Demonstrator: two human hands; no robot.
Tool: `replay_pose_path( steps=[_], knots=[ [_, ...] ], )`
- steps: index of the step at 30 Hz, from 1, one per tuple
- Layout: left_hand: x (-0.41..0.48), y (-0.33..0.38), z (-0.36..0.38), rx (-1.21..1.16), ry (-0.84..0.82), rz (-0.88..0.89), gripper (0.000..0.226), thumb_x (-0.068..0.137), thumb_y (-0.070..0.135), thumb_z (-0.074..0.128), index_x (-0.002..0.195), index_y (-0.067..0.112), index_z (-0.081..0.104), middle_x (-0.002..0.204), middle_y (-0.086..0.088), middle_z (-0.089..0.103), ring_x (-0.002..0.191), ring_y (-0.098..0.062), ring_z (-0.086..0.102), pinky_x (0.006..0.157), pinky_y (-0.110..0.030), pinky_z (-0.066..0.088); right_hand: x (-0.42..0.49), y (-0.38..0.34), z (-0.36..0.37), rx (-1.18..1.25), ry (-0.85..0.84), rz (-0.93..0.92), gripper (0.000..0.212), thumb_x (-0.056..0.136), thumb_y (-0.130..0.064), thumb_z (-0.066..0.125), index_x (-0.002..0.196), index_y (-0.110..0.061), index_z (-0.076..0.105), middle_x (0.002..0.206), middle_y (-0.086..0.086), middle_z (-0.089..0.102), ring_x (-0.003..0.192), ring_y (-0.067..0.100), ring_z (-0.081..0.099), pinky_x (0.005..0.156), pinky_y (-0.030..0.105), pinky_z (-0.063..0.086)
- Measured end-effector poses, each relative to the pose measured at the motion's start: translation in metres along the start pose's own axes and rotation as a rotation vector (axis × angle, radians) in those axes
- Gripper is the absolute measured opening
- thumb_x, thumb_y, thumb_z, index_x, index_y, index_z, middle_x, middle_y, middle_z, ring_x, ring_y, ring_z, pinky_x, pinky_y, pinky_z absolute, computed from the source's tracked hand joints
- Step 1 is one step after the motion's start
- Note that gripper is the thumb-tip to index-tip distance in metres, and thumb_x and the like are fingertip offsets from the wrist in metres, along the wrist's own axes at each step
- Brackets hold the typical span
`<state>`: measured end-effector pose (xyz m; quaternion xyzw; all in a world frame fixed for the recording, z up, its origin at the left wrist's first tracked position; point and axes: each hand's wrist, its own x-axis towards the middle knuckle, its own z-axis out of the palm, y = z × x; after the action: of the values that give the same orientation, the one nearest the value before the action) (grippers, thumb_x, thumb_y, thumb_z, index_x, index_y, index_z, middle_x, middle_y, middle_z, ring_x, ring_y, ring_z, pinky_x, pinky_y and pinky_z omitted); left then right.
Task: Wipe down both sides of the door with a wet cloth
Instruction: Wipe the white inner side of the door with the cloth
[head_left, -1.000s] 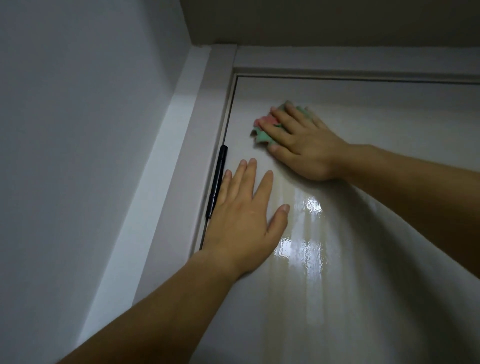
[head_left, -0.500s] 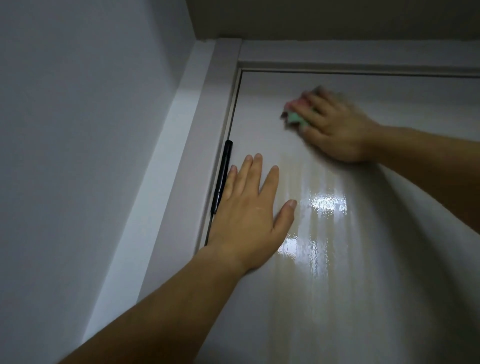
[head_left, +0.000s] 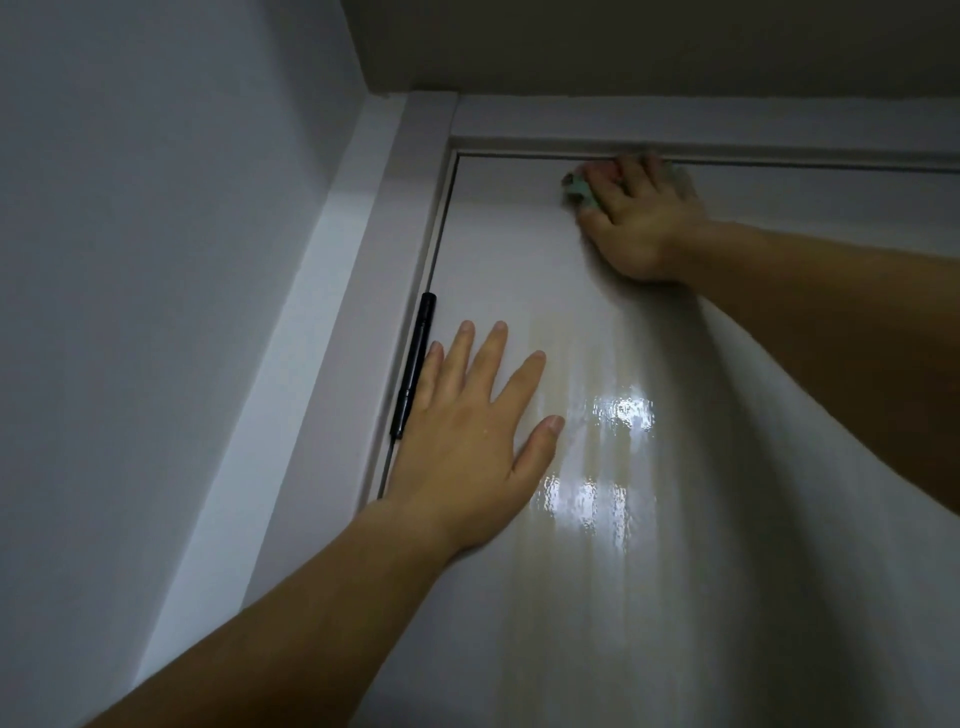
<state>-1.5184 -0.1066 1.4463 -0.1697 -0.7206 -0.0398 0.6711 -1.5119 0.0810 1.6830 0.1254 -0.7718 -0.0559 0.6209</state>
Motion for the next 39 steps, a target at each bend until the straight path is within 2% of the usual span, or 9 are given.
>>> replay_pose_path(
  steps=[5, 11, 18, 23, 25, 29, 31, 35, 39],
  knots=[
    [0.0, 0.001, -0.001, 0.001, -0.015, -0.005, 0.073, 0.099, 0.064, 0.01, 0.164, 0.032, 0.023, 0.174, -0.003, 0.006, 0.161, -0.024, -0.008, 0.13, -0.045, -0.008, -0.021, 0.007, 0.011, 0.007, 0.017, -0.201, 0.07, 0.097, -0.067, 0.008, 0.162, -0.039, 0.001, 0.172, 0.0, -0.004, 0.158, 0.025, -0.011, 0.124, 0.047, -0.011],
    [0.006, 0.017, -0.009, -0.01, -0.07, -0.074, 0.081, 0.093, 0.068, 0.003, 0.164, 0.033, 0.019, 0.174, -0.004, 0.005, 0.16, -0.022, -0.011, 0.129, -0.051, -0.007, -0.015, 0.038, 0.002, 0.003, 0.015, -0.007, 0.064, 0.104, -0.062, 0.013, 0.162, -0.038, 0.003, 0.172, 0.002, -0.004, 0.158, 0.027, -0.011, 0.126, 0.051, -0.008],
    [0.019, 0.057, 0.002, 0.031, -0.101, -0.04, 0.073, 0.098, 0.066, 0.006, 0.164, 0.035, 0.012, 0.175, -0.001, -0.002, 0.159, -0.018, -0.016, 0.126, -0.058, -0.01, -0.083, 0.052, 0.021, -0.054, -0.014, -0.432, 0.069, 0.092, -0.076, -0.004, 0.155, -0.05, -0.015, 0.17, -0.008, -0.012, 0.151, 0.012, -0.023, 0.12, 0.037, -0.017],
    [0.022, 0.062, 0.009, 0.041, -0.11, -0.076, 0.075, 0.094, 0.069, 0.002, 0.163, 0.04, 0.014, 0.174, 0.001, -0.001, 0.16, -0.018, -0.013, 0.124, -0.063, -0.011, -0.025, 0.068, -0.005, -0.041, -0.009, -0.118, 0.062, 0.105, -0.061, 0.013, 0.162, -0.039, 0.0, 0.172, 0.001, -0.006, 0.158, 0.026, -0.011, 0.126, 0.047, -0.008],
    [0.023, 0.062, 0.008, 0.038, -0.1, -0.08, 0.076, 0.094, 0.07, 0.003, 0.162, 0.04, 0.017, 0.174, 0.001, 0.003, 0.16, -0.019, -0.009, 0.124, -0.064, -0.008, -0.033, 0.061, -0.001, -0.027, 0.01, -0.145, 0.064, 0.104, -0.062, 0.011, 0.162, -0.038, 0.0, 0.172, 0.002, -0.007, 0.157, 0.027, -0.013, 0.125, 0.048, -0.01],
    [0.022, 0.066, 0.007, 0.067, -0.114, -0.084, 0.072, 0.097, 0.068, 0.009, 0.162, 0.039, 0.017, 0.174, -0.001, 0.003, 0.16, -0.02, -0.008, 0.124, -0.065, -0.007, -0.075, 0.069, 0.015, -0.032, -0.007, -0.402, 0.076, 0.092, -0.073, -0.001, 0.161, -0.041, -0.004, 0.172, -0.003, -0.008, 0.157, 0.021, -0.015, 0.122, 0.041, -0.013],
    [0.024, 0.072, 0.006, 0.066, -0.111, -0.118, 0.07, 0.097, 0.066, 0.011, 0.161, 0.038, 0.02, 0.174, -0.002, 0.005, 0.16, -0.022, -0.007, 0.124, -0.066, -0.007, -0.056, 0.078, 0.009, -0.05, -0.006, -0.355, 0.074, 0.094, -0.072, 0.002, 0.161, -0.041, -0.001, 0.172, -0.003, -0.007, 0.157, 0.021, -0.013, 0.123, 0.042, -0.011],
    [0.031, 0.088, 0.005, 0.09, -0.059, -0.13, 0.069, 0.098, 0.063, 0.008, 0.16, 0.037, 0.022, 0.173, -0.006, 0.01, 0.161, -0.026, -0.005, 0.123, -0.067, -0.01, -0.013, 0.079, -0.005, -0.02, 0.011, -0.075, 0.065, 0.103, -0.063, 0.012, 0.162, -0.038, 0.002, 0.172, -0.001, -0.005, 0.158, 0.027, -0.008, 0.127, 0.049, -0.006],
    [0.042, 0.105, 0.01, 0.097, -0.109, -0.029, 0.068, 0.1, 0.062, 0.007, 0.163, 0.037, 0.013, 0.175, -0.002, 0.002, 0.16, -0.027, -0.01, 0.123, -0.065, -0.01, -0.042, 0.074, 0.007, -0.025, 0.003, -0.279, 0.073, 0.095, -0.071, 0.005, 0.161, -0.041, 0.0, 0.172, -0.002, -0.006, 0.157, 0.024, -0.013, 0.122, 0.044, -0.012]
  ],
)
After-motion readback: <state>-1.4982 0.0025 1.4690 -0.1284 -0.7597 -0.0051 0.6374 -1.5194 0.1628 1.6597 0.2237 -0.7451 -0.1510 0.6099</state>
